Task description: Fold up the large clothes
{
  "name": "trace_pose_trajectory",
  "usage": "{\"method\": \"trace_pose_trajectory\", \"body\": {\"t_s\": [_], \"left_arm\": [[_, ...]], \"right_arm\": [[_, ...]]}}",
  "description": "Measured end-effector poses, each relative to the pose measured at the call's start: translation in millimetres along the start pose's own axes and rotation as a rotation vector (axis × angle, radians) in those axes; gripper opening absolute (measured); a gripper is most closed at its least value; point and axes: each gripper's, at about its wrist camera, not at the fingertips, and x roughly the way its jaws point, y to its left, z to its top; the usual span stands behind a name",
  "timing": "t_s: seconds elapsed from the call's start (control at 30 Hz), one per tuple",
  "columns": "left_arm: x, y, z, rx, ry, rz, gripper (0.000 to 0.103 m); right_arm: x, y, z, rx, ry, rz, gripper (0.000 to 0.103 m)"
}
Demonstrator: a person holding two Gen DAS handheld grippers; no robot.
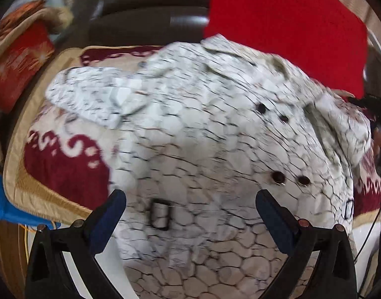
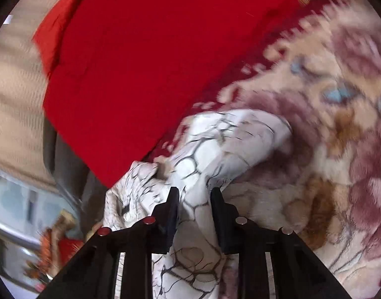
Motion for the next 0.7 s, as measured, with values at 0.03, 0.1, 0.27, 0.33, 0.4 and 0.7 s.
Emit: {"method": "trace_pose_trajectory", "body": {"t_s": [0.03,0.1,0.27,0.33,0.4,0.7], "left_arm": [[-3.1,6.6,0.8,-0.013,-0.015,0.014,0.103],[-14.1,24.9,3.7,-0.050,-0.060,0.047,0.103],[-39.1,63.6,4.4,-0.122,-0.142,0.103,0.103],[-46.1,76.2,2.1,-0.141,-0.166,0.133,0.103],[-50.4,85.1,0.2,-0.157,-0.180,0.145,0.103],[-55.9,104.5,-9.1,-0.193,-0.174,0.116,0.103]], "right_arm": [[-2.8,15.9,-3.2,-0.054,-0.022,0.000,0.026],[-15.3,51.4,-15.5,-0.161,-0.076,0.020,0.024],[-21.2,146.9,-73.1,-0.397,-0.085,0.121,0.024],[-14.8,181.2,-108.1,-0.498,-0.048,0.163,0.024],[-0.1,212.4,-150.3,-0.603,0.016,0.199,0.024],[52.1,234.8,-292.5,-0.870,0.429,0.168,0.074]]}}
